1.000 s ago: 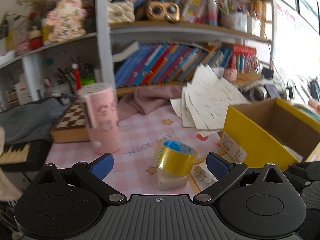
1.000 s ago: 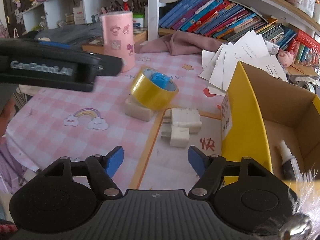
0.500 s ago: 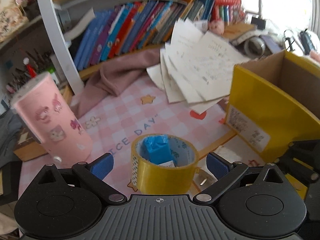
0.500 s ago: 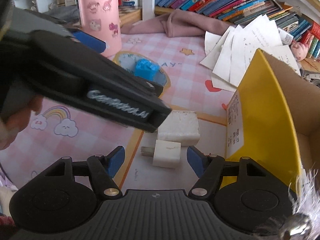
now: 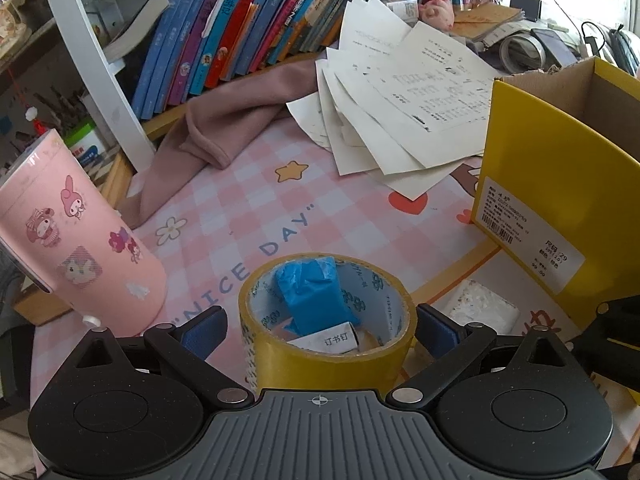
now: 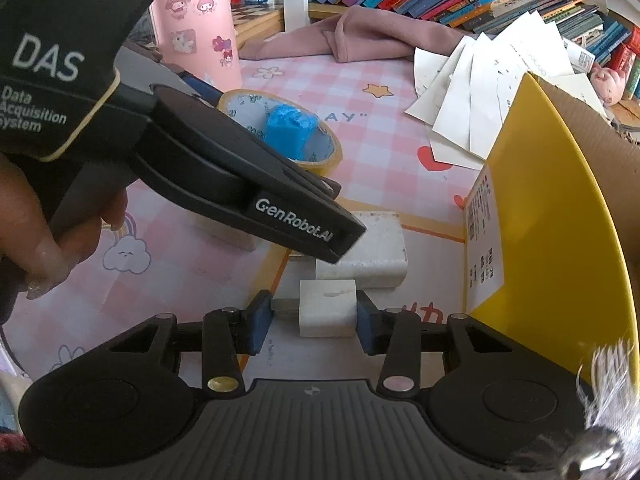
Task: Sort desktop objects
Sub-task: 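Grasp a white adapter with the right gripper while the left gripper grasps the tape roll, then lift the adapter and tape roll and carry both over the yellow box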
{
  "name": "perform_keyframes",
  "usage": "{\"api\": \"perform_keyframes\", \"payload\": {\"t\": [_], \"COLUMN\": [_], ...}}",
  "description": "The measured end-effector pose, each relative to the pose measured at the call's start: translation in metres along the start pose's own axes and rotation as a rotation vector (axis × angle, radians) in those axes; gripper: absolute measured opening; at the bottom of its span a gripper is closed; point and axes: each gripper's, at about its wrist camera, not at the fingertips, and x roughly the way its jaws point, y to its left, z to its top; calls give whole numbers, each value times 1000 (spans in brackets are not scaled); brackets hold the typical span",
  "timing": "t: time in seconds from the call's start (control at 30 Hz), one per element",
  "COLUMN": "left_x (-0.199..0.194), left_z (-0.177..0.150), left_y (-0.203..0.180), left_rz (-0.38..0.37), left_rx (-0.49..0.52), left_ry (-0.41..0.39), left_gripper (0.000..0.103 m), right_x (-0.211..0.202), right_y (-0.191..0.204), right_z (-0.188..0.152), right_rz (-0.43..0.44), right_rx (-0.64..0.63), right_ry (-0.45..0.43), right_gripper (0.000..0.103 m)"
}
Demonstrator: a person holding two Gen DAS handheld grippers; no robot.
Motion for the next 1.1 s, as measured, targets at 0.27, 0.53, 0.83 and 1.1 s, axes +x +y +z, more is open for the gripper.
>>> {"api": "perform_keyframes", "payload": {"t": [0.27,0.53,0.83,1.1], "left_x": [-33,-89,-156,-205], "left_z": [-8,-19,-52,-68], "left_y": [20,39,44,37], "left_rz": [-7,-2,15,3], "left_rx": [-142,-247,-347,-373], "left_ry": [-92,-203,-302,-387], "left_gripper": [83,84,84,83], "right_x": [-28,-54,-104,-159], "right_y": [7,14,21,20], "right_z": [-2,-7,-24,-47], "right_rz": [4,-12,1,-59], "right_rx": [-28,-28,-26,36], "right_ry": [-112,-169,-261,-344], "right_gripper": [41,41,40,40]}}
